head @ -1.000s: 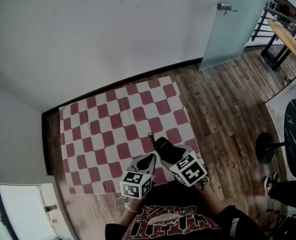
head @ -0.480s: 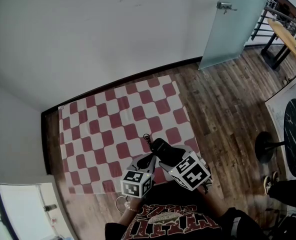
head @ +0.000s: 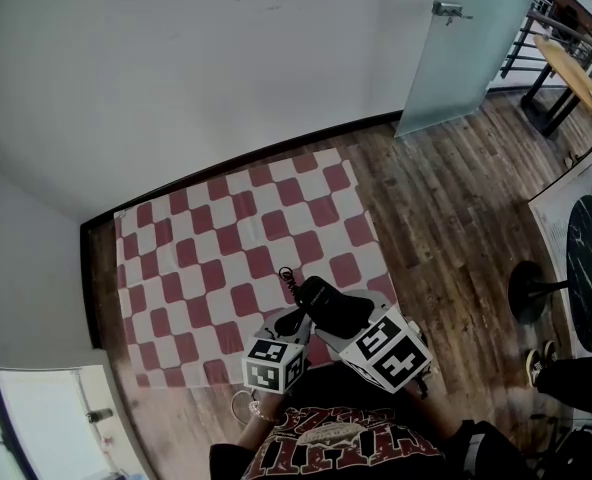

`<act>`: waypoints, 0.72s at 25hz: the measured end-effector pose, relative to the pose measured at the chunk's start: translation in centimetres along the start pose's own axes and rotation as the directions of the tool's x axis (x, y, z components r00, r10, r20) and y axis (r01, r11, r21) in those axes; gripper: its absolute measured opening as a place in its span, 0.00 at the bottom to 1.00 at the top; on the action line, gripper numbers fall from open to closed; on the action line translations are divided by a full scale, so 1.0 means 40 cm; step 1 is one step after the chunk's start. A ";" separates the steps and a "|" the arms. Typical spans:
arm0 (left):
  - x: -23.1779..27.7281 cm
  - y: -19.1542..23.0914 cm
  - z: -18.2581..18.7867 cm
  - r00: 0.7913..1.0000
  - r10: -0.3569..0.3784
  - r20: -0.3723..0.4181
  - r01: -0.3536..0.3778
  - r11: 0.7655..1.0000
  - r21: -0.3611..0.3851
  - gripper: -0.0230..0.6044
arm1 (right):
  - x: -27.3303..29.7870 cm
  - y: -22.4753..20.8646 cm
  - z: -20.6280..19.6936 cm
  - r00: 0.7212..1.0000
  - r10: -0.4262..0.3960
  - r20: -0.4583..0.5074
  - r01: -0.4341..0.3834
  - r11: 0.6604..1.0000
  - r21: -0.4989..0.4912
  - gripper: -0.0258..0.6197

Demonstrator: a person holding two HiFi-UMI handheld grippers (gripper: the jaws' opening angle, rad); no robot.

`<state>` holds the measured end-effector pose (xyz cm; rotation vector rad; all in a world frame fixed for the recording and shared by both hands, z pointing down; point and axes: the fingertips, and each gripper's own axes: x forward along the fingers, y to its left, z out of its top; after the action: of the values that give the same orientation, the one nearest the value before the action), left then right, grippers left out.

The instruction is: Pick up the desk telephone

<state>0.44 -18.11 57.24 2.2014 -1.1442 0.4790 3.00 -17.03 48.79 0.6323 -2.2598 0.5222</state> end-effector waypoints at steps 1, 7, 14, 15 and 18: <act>0.003 0.001 0.000 1.000 0.001 0.004 -0.001 1.000 -0.001 0.05 | -0.006 0.002 0.006 1.000 0.003 0.006 -0.003 1.000 -0.002 0.48; 0.014 0.002 -0.003 1.000 -0.001 0.008 0.001 1.000 -0.006 0.05 | -0.036 0.012 0.032 1.000 0.012 0.021 -0.011 1.000 -0.013 0.48; 0.010 -0.001 0.017 1.000 0.011 0.019 -0.010 1.000 -0.015 0.05 | -0.054 0.021 0.047 0.999 0.024 0.028 -0.023 0.999 -0.022 0.48; 0.011 -0.003 0.017 1.000 0.010 0.020 -0.009 1.000 -0.014 0.05 | -0.053 0.020 0.046 0.999 0.023 0.028 -0.023 0.999 -0.023 0.48; 0.012 -0.001 0.017 1.000 0.011 0.022 -0.011 1.000 -0.005 0.05 | -0.050 0.021 0.046 0.999 0.027 0.026 -0.026 0.999 -0.021 0.48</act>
<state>0.77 -18.81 56.99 2.2021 -1.1685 0.4574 2.78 -16.77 45.97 0.6027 -2.2986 0.5054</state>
